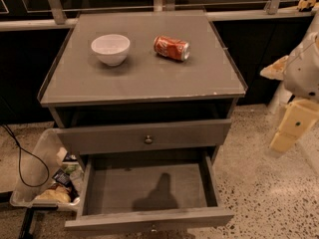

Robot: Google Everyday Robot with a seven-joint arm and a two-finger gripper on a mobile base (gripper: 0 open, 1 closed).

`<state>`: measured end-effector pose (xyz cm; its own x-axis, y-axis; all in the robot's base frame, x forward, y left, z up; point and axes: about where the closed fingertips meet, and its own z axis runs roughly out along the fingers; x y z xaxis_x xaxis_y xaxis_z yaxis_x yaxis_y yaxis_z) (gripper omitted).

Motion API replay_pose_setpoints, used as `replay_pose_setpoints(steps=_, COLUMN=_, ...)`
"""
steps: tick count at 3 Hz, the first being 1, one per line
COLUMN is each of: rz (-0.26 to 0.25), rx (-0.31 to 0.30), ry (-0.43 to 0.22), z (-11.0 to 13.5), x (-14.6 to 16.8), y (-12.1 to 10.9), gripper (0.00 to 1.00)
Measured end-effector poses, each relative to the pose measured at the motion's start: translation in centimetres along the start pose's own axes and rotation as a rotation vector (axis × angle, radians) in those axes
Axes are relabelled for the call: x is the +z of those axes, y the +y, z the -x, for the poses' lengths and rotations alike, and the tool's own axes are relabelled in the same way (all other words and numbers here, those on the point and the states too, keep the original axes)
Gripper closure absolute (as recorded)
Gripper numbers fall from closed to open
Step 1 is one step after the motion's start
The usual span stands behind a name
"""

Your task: Close middle drawer

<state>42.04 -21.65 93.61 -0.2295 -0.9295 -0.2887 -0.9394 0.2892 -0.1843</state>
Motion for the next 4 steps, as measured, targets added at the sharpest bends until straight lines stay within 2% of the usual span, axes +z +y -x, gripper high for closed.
replay_pose_setpoints(steps=1, rz=0.052, rx=0.021, ry=-0.047, z=-1.02, x=3.65, y=2.83, gripper=0.18)
replay_pose_setpoints(steps=4, rz=0.064, rx=0.020, ry=-0.028, z=-1.15, x=4.32, y=3.34, gripper=0.88)
